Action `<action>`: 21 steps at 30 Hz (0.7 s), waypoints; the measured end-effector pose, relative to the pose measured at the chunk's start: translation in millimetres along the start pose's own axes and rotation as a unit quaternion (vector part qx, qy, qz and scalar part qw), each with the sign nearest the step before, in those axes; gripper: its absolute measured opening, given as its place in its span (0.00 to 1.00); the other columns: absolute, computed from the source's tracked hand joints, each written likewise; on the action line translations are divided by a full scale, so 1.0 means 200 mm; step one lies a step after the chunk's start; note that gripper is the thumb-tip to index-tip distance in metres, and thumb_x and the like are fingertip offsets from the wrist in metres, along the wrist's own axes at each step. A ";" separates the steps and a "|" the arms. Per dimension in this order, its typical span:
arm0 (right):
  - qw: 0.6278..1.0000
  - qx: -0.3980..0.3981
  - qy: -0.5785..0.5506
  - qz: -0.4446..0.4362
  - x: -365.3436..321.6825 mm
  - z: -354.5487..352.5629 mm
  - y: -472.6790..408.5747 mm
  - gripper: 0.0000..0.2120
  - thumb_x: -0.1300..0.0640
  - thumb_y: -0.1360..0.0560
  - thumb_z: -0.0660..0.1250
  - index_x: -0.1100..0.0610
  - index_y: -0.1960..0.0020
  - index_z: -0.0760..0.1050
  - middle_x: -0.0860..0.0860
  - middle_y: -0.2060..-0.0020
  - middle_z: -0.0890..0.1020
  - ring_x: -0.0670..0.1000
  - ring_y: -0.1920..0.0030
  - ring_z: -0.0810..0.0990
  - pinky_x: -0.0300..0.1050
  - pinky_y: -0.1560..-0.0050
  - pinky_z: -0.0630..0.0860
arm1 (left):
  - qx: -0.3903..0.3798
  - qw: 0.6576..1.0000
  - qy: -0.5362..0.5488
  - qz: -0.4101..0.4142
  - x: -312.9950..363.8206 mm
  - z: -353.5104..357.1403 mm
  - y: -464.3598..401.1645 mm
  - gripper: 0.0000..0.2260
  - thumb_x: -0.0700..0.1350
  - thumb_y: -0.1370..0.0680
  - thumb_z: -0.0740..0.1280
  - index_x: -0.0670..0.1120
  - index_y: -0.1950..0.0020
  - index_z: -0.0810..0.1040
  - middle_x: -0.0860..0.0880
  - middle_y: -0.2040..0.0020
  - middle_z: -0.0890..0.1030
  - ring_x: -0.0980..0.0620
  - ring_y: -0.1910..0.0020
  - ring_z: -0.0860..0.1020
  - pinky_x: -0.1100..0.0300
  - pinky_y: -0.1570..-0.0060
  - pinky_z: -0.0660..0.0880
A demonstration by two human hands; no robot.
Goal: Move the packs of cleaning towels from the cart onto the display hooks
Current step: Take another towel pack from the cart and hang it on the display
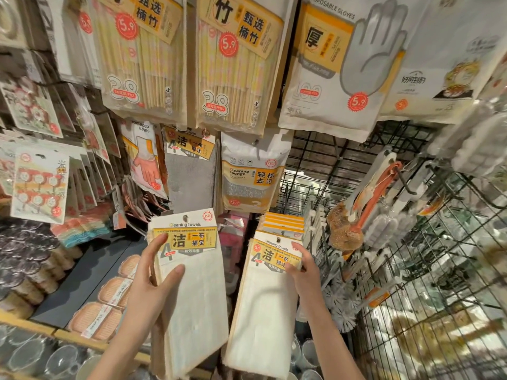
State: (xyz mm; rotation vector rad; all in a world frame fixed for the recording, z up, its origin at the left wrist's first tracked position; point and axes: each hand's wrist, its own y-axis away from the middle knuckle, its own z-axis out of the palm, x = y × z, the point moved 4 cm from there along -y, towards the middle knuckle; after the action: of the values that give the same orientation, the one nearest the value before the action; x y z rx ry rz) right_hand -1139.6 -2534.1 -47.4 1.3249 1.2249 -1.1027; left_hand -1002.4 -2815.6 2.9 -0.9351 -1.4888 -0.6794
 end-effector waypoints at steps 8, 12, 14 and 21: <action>0.999 0.028 0.008 0.025 0.10 -0.04 -0.07 0.21 0.74 0.26 0.63 0.53 0.40 0.73 0.52 0.36 0.72 0.53 0.39 0.73 0.36 0.54 0.77 | 0.019 1.000 0.019 -0.002 0.00 -0.01 0.01 0.27 0.42 0.25 0.71 0.73 0.40 0.68 0.75 0.42 0.71 0.64 0.40 0.72 0.61 0.45 0.70; 0.998 0.049 0.014 0.022 0.11 -0.03 -0.11 0.22 0.76 0.28 0.62 0.59 0.38 0.72 0.52 0.40 0.73 0.50 0.44 0.72 0.23 0.64 0.72 | 0.009 1.000 -0.002 0.001 0.00 -0.01 0.01 0.28 0.43 0.25 0.71 0.74 0.40 0.67 0.76 0.41 0.69 0.57 0.34 0.70 0.50 0.36 0.68; 0.999 0.039 0.030 0.012 0.12 -0.01 -0.14 0.23 0.78 0.28 0.59 0.61 0.38 0.72 0.51 0.41 0.73 0.48 0.46 0.73 0.26 0.61 0.73 | 0.007 1.000 -0.010 0.000 0.00 -0.01 0.01 0.28 0.44 0.25 0.71 0.75 0.40 0.67 0.75 0.39 0.68 0.55 0.32 0.68 0.45 0.33 0.67; 0.986 0.002 0.166 -0.023 0.10 0.04 -0.21 0.26 0.61 0.37 0.62 0.62 0.39 0.74 0.62 0.39 0.72 0.61 0.40 0.73 0.49 0.47 0.74 | 0.016 1.000 0.001 -0.008 0.00 0.01 0.00 0.28 0.44 0.26 0.71 0.75 0.41 0.67 0.74 0.41 0.70 0.59 0.38 0.71 0.53 0.42 0.70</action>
State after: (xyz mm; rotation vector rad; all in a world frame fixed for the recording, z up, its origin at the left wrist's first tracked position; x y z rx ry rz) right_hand -1180.6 -2540.0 -71.0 1.5345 1.5015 -0.9386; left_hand -1004.0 -2813.5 1.9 -0.8989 -1.5030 -0.6663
